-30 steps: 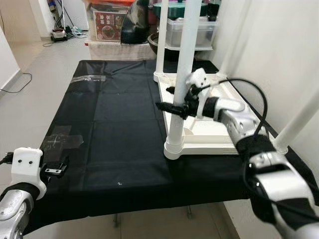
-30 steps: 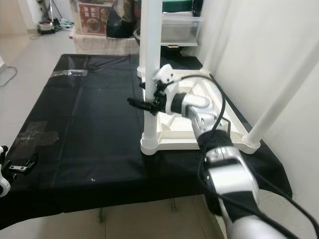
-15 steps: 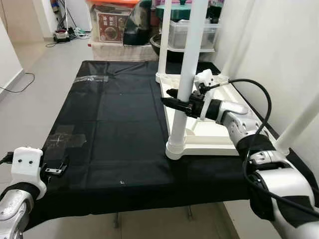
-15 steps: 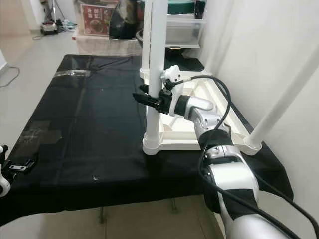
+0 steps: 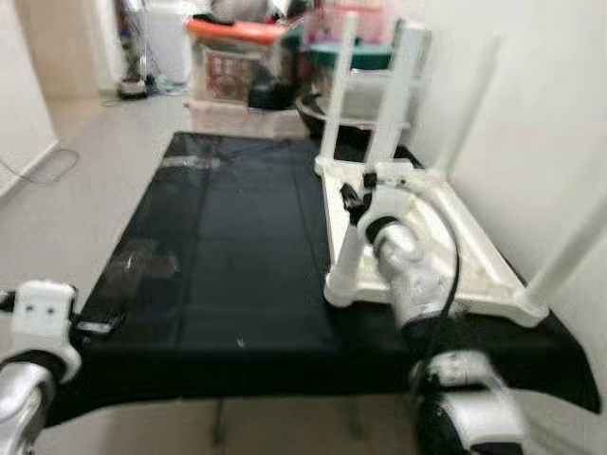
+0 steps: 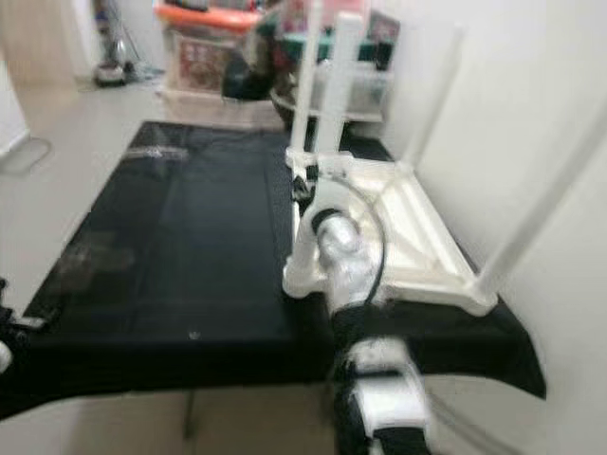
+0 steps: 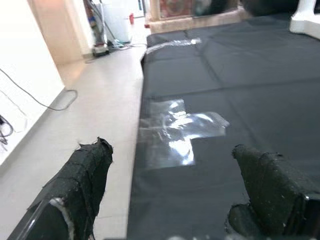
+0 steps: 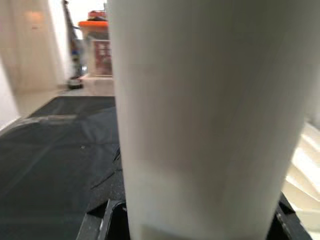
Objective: Building children table
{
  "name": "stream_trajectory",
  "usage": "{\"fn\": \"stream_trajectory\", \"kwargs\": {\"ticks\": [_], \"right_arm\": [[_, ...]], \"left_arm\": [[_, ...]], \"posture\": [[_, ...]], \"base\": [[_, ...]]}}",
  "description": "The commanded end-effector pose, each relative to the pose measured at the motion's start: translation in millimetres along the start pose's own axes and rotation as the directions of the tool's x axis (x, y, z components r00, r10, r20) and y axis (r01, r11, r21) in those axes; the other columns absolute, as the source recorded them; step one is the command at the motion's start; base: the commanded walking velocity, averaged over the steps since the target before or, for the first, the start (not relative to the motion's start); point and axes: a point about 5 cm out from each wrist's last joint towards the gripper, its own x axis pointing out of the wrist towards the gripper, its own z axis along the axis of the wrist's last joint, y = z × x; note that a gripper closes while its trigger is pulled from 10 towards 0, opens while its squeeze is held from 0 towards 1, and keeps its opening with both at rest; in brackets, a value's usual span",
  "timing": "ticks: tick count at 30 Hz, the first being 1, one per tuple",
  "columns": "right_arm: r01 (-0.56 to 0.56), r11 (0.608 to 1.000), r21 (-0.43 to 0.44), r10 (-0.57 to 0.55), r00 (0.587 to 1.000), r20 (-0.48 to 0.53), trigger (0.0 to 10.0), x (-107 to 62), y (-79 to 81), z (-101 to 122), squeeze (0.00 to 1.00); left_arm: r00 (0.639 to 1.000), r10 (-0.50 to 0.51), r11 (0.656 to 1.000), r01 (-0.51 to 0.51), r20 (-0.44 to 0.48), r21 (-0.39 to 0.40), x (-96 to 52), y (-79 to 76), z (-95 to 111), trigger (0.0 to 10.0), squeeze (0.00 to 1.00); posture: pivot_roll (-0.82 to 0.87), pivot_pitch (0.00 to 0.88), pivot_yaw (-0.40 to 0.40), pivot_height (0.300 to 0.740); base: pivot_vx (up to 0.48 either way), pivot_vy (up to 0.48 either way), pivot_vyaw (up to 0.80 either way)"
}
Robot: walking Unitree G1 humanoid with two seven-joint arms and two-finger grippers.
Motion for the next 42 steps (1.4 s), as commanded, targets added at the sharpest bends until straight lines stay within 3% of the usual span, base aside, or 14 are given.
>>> {"fn": "stream_trajectory", "kwargs": {"ticks": [1, 4, 5, 8, 9, 13, 14, 16, 21, 22, 31, 34, 35, 42], "right_arm": [[0.046, 0.999, -0.008, -0.047, 0.983, -0.177, 0.0, -9.4, -4.2, -41, 0.0], [0.022, 1.0, 0.01, -0.02, 0.984, -0.177, 0.0, -9.8, 6.0, -40, 0.0], [-0.065, 0.998, 0.012, 0.066, 0.987, -0.149, 10.0, -5.4, 16.1, -30, 0.0], [-0.123, 0.992, 0.012, 0.123, 0.985, -0.124, 10.0, -1.7, 20.5, -22, 0.0], [-0.139, 0.99, 0.003, 0.138, 0.986, -0.09, 10.0, 3.2, 18.0, -12, 1.0], [-0.154, 0.987, -0.054, 0.154, 0.988, -0.013, 10.0, 13.6, 2.9, 18, 1.0], [-0.158, 0.985, -0.076, 0.158, 0.987, 0.003, 10.0, 12.6, 1.2, 26, 0.24], [-0.178, 0.981, -0.074, 0.18, 0.984, 0.02, 10.0, 13.3, -2.3, 35, 0.0], [-0.557, 0.83, -0.02, 0.556, 0.827, 0.082, 10.0, 15.3, -8.2, 58, 0.0], [-0.724, 0.685, -0.079, 0.728, 0.679, 0.095, 10.0, 11.2, -14.4, 63, 0.0], [-0.882, 0.445, -0.154, 0.888, 0.457, -0.05, 10.0, 9.2, -13.9, 52, 0.0], [-0.891, 0.424, -0.163, 0.896, 0.438, -0.066, 7.3, 9.8, -8.5, 48, 0.0], [-0.89, 0.429, -0.156, 0.894, 0.443, -0.068, 1.8, 11.5, -5.4, 46, 0.0], [-0.807, 0.581, -0.108, 0.813, 0.582, 0.021, 0.0, 25.2, -5.2, 52, 0.0]], "left_arm": [[1.0, -0.018, 1.0, 0.018, -0.004, 0.001, 1.9, -4.1, 0, 10.0, 0.0], [1.0, -0.017, 1.0, 0.017, -0.005, 0.0, 3.1, -5.0, 0, 10.0, 0.0], [1.0, -0.022, 1.0, 0.022, -0.004, -0.003, 5.1, -6.4, 0, 10.0, 0.0], [1.0, -0.025, 1.0, 0.025, -0.002, -0.005, 6.7, -7.6, 1, 10.0, 0.0], [1.0, -0.028, 1.0, 0.028, 0.0, -0.006, 8.4, -8.3, 1, 10.0, 0.0], [1.0, -0.025, 1.0, 0.025, 0.005, -0.012, 10.6, -7.5, 1, 10.0, 0.0], [1.0, -0.024, 1.0, 0.024, 0.005, -0.013, 10.7, -7.1, 1, 10.0, 0.0], [1.0, -0.025, 1.0, 0.025, 0.006, -0.01, 10.8, -6.9, 1, 10.0, 0.0], [1.0, -0.028, 1.0, 0.028, 0.006, -0.006, 11.6, -5.9, 1, 10.0, 0.0], [1.0, -0.029, 1.0, 0.029, 0.006, -0.005, 12.3, -6.1, 1, 10.0, 0.0], [0.999, -0.035, 0.999, 0.035, 0.007, 0.005, 12.3, -7.5, 1, 10.0, 0.0], [0.999, -0.035, 0.999, 0.035, 0.006, 0.008, 11.8, -7.3, 1, 10.0, 0.0], [0.999, -0.035, 0.999, 0.035, 0.005, 0.009, 11.5, -7.4, 1, 10.0, 0.0], [0.999, -0.037, 0.999, 0.037, 0.004, 0.013, 10.7, -8.7, 0, 10.0, 0.0]], "posture": [[0.11, 0.0, -0.067, 0.74], [0.1, 0.0, -0.065, 0.74], [0.1, 0.0, -0.065, 0.74], [0.08, 0.0, -0.061, 0.74], [0.08, 0.0, -0.064, 0.74], [0.08, 0.0, -0.064, 0.74], [0.08, 0.0, -0.066, 0.74], [0.08, 0.0, -0.066, 0.74], [0.08, 0.0, -0.07, 0.74], [0.08, 0.0, -0.072, 0.74], [0.1, 0.0, -0.08, 0.74], [0.11, 0.0, -0.083, 0.74], [0.11, 0.0, -0.086, 0.74], [0.12, 0.0, -0.089, 0.74]], "base": [[0.0, 0.0, 0.0], [0.0, 0.0, 0.0], [0.0, 0.0, 0.0], [0.0, 0.0, 0.0], [0.0, 0.0, 0.0], [0.0, 0.0, 0.0], [0.0, 0.0, 0.0], [0.0, 0.0, 0.0], [0.0, 0.0, 0.0], [0.0, 0.0, 0.0], [0.0, 0.0, 0.0], [0.0, 0.0, 0.0], [0.0, 0.0, 0.0], [0.0, 0.0, 0.0]]}}
